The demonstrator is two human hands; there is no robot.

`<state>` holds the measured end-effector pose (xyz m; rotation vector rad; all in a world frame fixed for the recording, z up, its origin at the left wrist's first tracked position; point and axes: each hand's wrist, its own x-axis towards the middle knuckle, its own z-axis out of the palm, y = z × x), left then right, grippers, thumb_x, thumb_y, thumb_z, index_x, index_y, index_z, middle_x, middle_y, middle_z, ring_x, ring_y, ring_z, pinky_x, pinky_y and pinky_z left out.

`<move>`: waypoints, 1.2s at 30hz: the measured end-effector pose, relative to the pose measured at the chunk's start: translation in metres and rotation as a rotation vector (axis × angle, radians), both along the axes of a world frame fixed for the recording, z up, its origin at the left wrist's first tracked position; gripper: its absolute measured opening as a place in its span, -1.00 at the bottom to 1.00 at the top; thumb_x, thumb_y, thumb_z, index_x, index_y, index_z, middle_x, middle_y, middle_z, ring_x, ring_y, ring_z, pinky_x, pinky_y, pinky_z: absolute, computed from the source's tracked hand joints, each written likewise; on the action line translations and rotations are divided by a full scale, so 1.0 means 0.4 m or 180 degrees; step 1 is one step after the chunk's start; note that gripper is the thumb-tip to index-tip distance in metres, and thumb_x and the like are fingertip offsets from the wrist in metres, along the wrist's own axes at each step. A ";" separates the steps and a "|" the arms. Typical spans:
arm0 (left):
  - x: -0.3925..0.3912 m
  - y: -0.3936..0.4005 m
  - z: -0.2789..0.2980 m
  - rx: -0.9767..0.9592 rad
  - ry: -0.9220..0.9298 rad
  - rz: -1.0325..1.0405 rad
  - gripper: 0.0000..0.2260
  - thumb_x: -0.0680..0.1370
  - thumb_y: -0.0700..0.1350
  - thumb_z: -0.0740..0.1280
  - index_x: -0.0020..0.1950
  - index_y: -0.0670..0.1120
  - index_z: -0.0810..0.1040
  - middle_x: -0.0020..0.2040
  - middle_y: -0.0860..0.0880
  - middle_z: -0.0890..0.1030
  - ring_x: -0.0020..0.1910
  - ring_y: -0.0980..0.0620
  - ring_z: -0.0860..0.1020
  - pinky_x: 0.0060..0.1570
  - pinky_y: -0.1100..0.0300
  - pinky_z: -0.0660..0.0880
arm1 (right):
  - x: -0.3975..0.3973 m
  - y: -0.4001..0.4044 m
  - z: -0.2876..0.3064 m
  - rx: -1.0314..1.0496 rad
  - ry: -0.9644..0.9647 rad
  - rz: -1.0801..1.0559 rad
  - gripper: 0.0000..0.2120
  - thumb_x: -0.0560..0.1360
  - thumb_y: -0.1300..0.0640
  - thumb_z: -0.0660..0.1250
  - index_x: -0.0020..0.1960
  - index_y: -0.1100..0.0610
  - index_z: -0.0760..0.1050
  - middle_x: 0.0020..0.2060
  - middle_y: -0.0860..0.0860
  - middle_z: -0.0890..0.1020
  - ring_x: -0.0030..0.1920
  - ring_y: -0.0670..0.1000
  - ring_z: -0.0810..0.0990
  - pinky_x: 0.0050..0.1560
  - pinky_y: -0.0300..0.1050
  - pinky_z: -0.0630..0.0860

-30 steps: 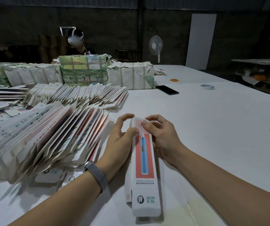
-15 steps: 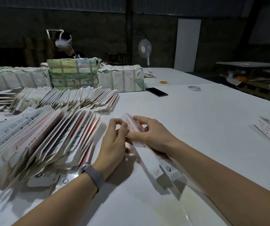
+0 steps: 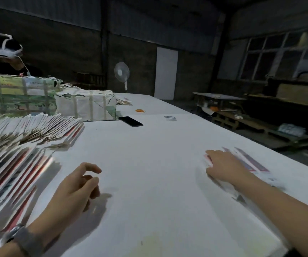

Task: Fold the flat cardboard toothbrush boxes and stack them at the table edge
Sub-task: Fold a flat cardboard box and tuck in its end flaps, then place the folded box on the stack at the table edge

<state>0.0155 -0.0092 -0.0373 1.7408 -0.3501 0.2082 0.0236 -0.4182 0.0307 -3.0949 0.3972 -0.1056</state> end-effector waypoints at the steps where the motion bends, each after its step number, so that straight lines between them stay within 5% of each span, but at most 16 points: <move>1: 0.005 0.002 -0.005 -0.0021 -0.0007 0.0010 -0.70 0.65 -0.27 0.24 -0.02 0.14 0.58 -0.40 -0.12 0.56 -0.53 0.02 0.36 -0.56 0.25 0.29 | -0.002 -0.036 -0.002 -0.0242 -0.0007 -0.0139 -0.74 0.43 0.07 0.24 0.10 -0.12 0.39 0.07 -0.04 0.46 0.25 0.16 0.40 0.09 0.02 0.43; 4: 0.017 0.006 -0.014 -0.0086 0.0033 0.0029 -0.73 0.64 -0.30 0.25 0.01 0.06 0.59 -0.42 -0.14 0.53 -0.54 -0.02 0.31 -0.49 0.31 0.25 | 0.003 -0.111 -0.008 -0.0975 -0.0044 -0.0490 -0.64 0.52 0.16 0.20 0.31 -0.01 0.39 0.31 0.01 0.41 0.32 0.15 0.32 0.21 0.08 0.38; 9: 0.024 0.005 -0.016 -0.0088 0.0134 0.0089 -0.75 0.65 -0.30 0.25 -0.01 0.03 0.61 -0.43 -0.14 0.51 -0.57 0.02 0.30 -0.48 0.29 0.26 | 0.034 -0.078 -0.019 -0.1365 -0.0302 -0.0281 -0.53 0.54 0.20 0.21 0.43 -0.04 0.31 0.38 0.01 0.36 0.35 0.13 0.30 0.27 0.03 0.33; 17: -0.025 -0.028 0.036 0.0415 -0.0173 0.0380 -0.68 0.60 -0.32 0.26 -0.13 0.11 0.57 -0.46 -0.06 0.53 -0.54 0.06 0.37 -0.53 0.29 0.33 | 0.050 0.361 -0.051 0.1027 -0.0926 0.1314 -0.62 0.54 0.08 0.25 0.34 -0.11 0.43 0.29 -0.15 0.48 0.32 -0.04 0.34 0.09 -0.10 0.37; 21: -0.043 -0.027 0.037 0.1433 -0.0730 0.0811 -0.81 0.57 -0.22 0.28 -0.06 0.09 0.51 -0.52 0.04 0.45 -0.48 0.08 0.43 -0.37 0.12 0.42 | 0.058 0.573 -0.049 0.1588 -0.0971 0.1850 -0.65 0.50 0.10 0.30 0.27 -0.10 0.51 0.16 -0.13 0.57 0.21 -0.06 0.45 0.15 -0.07 0.44; 25: -0.036 -0.002 0.060 0.2805 -0.0928 0.1380 -0.90 0.59 -0.03 0.22 0.09 0.10 0.44 -0.36 0.05 0.47 -0.30 -0.04 0.45 -0.33 0.07 0.32 | 0.063 0.665 -0.091 0.2030 -0.1091 0.1891 -0.73 0.49 0.15 0.31 0.14 -0.08 0.58 -0.03 -0.14 0.62 0.03 -0.07 0.54 0.12 -0.06 0.51; 32: 0.011 0.080 0.127 0.4361 -0.0554 0.2150 -0.87 0.56 -0.14 0.25 0.08 -0.01 0.35 -0.11 -0.02 0.58 -0.15 -0.17 0.54 -0.43 0.14 0.07 | 0.081 0.648 -0.137 0.2494 -0.1074 0.1813 -0.73 0.46 0.23 0.30 -0.10 -0.17 0.53 -0.30 -0.17 0.61 -0.20 -0.24 0.55 -0.19 -0.37 0.38; 36: 0.077 0.108 0.137 0.4860 0.0046 0.2235 -0.80 0.61 -0.09 0.26 0.22 -0.07 0.51 0.15 -0.07 0.64 0.14 -0.15 0.63 -0.17 0.16 0.31 | 0.083 0.655 -0.137 0.2522 -0.0968 0.1853 -0.74 0.46 0.21 0.30 -0.11 -0.19 0.52 -0.29 -0.16 0.61 -0.20 -0.24 0.55 -0.18 -0.37 0.40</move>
